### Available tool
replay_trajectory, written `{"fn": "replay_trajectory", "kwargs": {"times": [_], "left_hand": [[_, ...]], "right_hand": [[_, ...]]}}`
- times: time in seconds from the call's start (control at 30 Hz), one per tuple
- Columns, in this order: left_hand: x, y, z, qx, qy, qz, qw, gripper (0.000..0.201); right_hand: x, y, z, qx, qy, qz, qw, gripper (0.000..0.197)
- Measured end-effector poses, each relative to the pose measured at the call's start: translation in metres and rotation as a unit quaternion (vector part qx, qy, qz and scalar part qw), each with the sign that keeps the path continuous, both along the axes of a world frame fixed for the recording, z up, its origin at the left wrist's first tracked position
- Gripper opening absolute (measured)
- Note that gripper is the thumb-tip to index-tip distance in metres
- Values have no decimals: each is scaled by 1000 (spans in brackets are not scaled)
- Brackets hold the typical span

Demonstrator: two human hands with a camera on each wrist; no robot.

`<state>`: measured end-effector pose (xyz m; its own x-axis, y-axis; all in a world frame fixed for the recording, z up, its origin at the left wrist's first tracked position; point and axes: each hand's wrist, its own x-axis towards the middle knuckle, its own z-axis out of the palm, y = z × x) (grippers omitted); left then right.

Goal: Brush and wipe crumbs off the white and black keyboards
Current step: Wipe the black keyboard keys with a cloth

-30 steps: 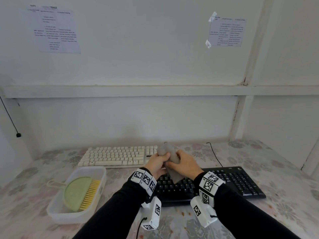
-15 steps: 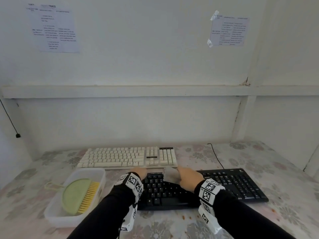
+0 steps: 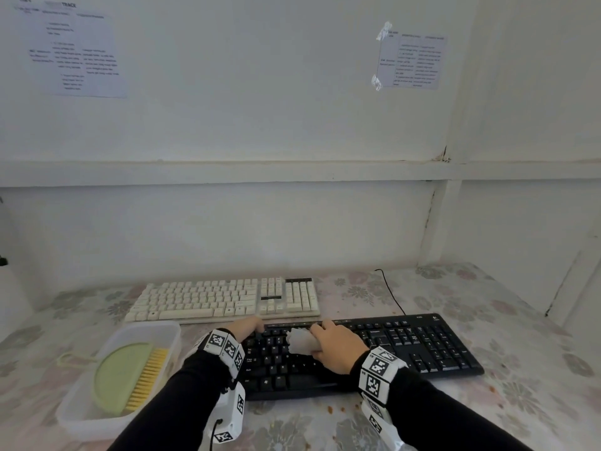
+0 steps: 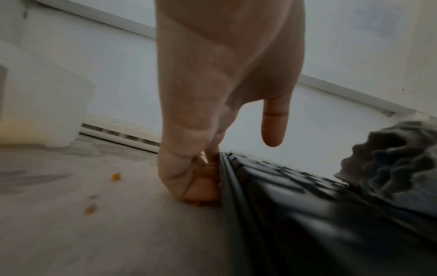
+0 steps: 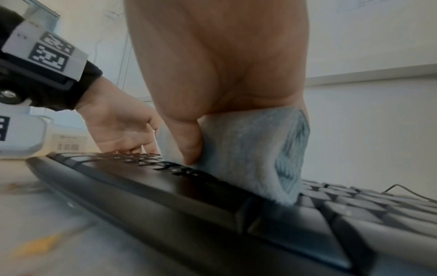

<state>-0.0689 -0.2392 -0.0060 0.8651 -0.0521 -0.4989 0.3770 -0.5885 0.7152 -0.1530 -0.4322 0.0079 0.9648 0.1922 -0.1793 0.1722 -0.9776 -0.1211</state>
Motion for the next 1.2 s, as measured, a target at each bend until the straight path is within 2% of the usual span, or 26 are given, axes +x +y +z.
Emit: {"fn": "replay_trajectory", "kwargs": {"times": [0.07,0.1,0.13,0.2,0.27,0.37,0.47,0.53,0.6,0.7,0.9,1.03,1.1,1.13,1.2], "left_hand": [[-1,4,0,-20,9,-32,999,25],[-3,7,1,-35,18,-40,998,25],[5,13,-7,-57,16,-37,998,37],[28,25,-33,-66,11,-43,997,75],[19,31,-28,-63,-33,-60,996,112],[-21,24,13,26,-92,-141,985,121],[-40,19,28,163,-119,-238,950,134],[-46,17,27,219,-121,-272,929,137],[-51,16,25,241,-120,-301,915,143],[-52,15,19,254,-127,-319,904,151],[-58,16,19,270,-153,-350,884,151],[-62,17,20,265,-196,-333,883,150],[-62,15,22,282,-246,-319,871,148],[-62,14,22,291,-269,-312,863,149],[-61,12,22,304,-291,-300,856,149]], "right_hand": [[-3,1,-1,-3,-5,4,1000,43],[-4,1,-1,-3,-9,6,1000,44],[-6,1,-1,-1,-14,7,1000,44],[-10,2,0,0,-23,4,1000,47],[-14,4,1,-6,-42,-4,999,50],[-21,8,2,-21,-74,-28,997,52],[-26,13,-1,-29,-86,-44,995,53],[-30,15,-3,-31,-83,-51,995,53],[-32,16,-5,-35,-82,-56,994,54],[-34,17,-6,-35,-90,-55,994,54],[-34,16,-5,-33,-99,-63,992,54],[-37,20,0,-35,-156,-72,984,63],[-36,19,-2,-35,-171,-82,981,70],[-34,17,-3,-11,-172,-86,981,70],[-38,15,3,-38,-181,-82,979,66]]}}
